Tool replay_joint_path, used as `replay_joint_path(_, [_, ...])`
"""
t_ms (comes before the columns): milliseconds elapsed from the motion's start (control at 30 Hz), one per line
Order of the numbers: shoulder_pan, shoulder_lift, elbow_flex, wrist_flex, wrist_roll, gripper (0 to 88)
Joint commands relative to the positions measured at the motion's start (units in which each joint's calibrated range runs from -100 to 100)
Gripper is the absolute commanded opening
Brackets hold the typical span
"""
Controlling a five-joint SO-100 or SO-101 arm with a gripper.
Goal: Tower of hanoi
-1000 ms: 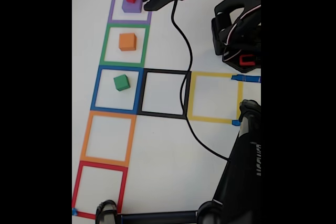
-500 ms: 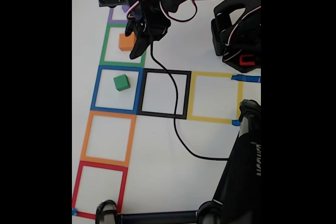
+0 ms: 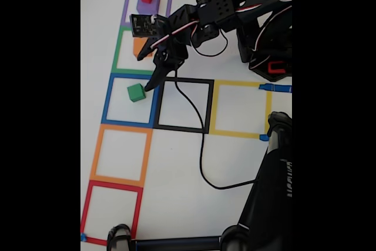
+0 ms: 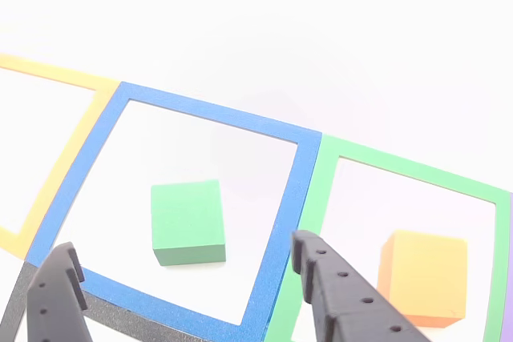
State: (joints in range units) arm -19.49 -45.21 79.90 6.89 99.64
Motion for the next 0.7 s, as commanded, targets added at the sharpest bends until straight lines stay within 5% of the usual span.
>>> replay_joint_path(0, [1.08,5.52,3.64,-14.50,0.36,31.0])
replay_joint_path(267, [2.80,21.11,7.64,-35.88,0.36,31.6])
replay_joint_path(667, [0.21,37.82,5.55,-51.75,0.36,31.4])
